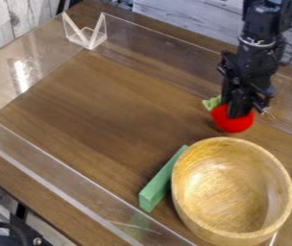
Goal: Move the red object to the right side of the table
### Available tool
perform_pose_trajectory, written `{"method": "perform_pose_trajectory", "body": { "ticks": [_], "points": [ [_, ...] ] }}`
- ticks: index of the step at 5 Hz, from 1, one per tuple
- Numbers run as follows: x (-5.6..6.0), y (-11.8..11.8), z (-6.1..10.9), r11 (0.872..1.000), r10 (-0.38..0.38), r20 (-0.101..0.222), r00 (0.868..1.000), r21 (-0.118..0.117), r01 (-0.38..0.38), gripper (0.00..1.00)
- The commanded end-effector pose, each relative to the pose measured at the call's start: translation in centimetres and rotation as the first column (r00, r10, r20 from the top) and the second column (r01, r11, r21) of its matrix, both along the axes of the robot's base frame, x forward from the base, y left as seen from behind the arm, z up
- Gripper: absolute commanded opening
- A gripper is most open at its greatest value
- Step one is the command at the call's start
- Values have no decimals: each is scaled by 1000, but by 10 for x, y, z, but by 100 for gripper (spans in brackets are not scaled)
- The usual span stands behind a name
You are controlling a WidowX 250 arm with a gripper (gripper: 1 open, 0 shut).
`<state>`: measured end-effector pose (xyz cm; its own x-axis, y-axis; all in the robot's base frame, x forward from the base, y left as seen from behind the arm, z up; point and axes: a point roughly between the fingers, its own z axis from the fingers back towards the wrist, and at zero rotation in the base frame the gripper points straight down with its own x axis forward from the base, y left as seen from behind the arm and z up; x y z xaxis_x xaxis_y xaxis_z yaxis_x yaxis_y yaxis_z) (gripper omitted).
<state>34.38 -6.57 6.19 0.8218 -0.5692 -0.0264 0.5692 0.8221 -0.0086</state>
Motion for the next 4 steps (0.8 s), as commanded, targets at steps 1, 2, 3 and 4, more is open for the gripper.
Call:
{"method": "perform_pose_trajectory", "body": {
  "ticks": [1,2,3,4],
  "points": [
    [10,-3,34,998,-62,76,995,27,60,0],
    [16,-9,30,989,-146,81,986,49,143,0],
    [20,-19,29,984,-175,95,980,57,170,100],
    [22,-30,26,979,-201,111,973,61,195,0]
  ]
}}
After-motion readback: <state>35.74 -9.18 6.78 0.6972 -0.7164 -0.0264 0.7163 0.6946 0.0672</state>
